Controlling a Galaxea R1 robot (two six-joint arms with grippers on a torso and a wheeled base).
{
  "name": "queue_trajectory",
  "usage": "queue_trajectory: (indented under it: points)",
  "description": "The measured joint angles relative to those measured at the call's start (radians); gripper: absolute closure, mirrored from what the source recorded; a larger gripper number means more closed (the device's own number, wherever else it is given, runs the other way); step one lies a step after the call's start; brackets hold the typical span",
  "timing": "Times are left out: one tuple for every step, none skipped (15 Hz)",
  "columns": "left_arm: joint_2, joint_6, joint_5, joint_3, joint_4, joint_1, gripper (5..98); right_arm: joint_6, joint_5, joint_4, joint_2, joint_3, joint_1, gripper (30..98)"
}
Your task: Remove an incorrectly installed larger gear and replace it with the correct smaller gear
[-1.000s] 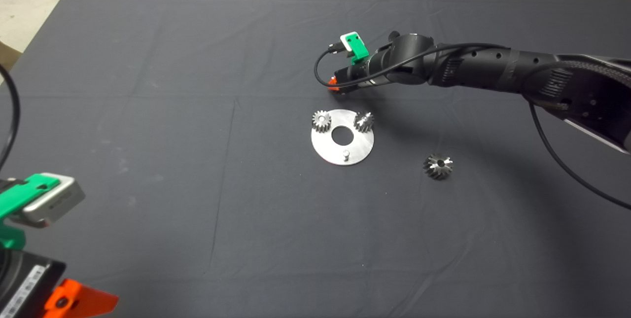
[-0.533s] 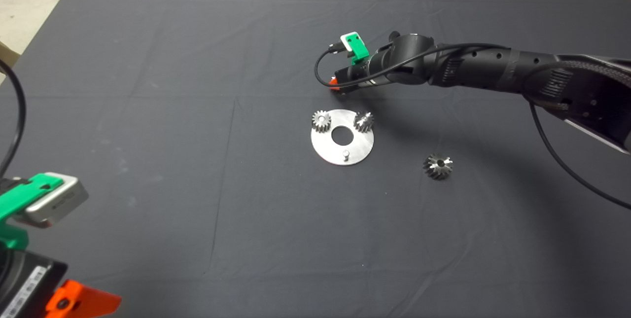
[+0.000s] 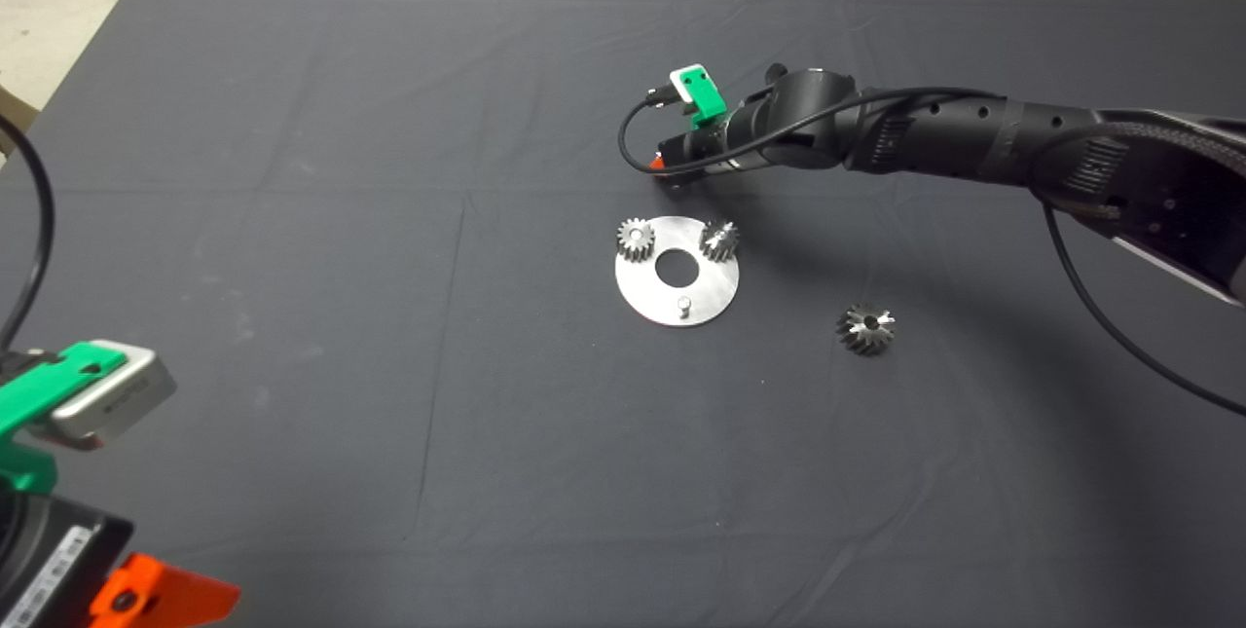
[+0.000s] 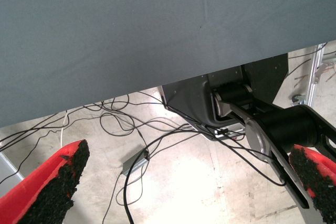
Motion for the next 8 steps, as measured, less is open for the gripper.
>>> queue_trajectory:
  points:
    - [0.0,0.0,0.0,0.0,0.0,0.0,5.8,0.002,0.001,0.0,0.0,0.0,0.0,75.7]
    - [0.0,0.0,0.0,0.0,0.0,0.0,5.8,0.002,0.001,0.0,0.0,0.0,0.0,76.6]
    - [0.0,0.0,0.0,0.0,0.0,0.0,5.8,0.002,0.003,0.0,0.0,0.0,0.0,76.6]
    - [0.0,0.0,0.0,0.0,0.0,0.0,5.8,0.002,0.003,0.0,0.0,0.0,0.0,76.9]
    - [0.0,0.0,0.0,0.0,0.0,0.0,5.8,0.002,0.005,0.0,0.0,0.0,0.0,79.5]
    - [0.0,0.0,0.0,0.0,0.0,0.0,5.8,0.002,0.006,0.0,0.0,0.0,0.0,81.3]
    - [-0.001,0.0,0.0,0.0,0.0,0.0,5.8,0.002,0.007,0.0,0.0,0.0,0.0,82.1]
    - [-0.001,0.0,0.0,0.0,0.0,0.0,5.8,0.002,0.009,0.0,0.0,0.0,0.0,83.2]
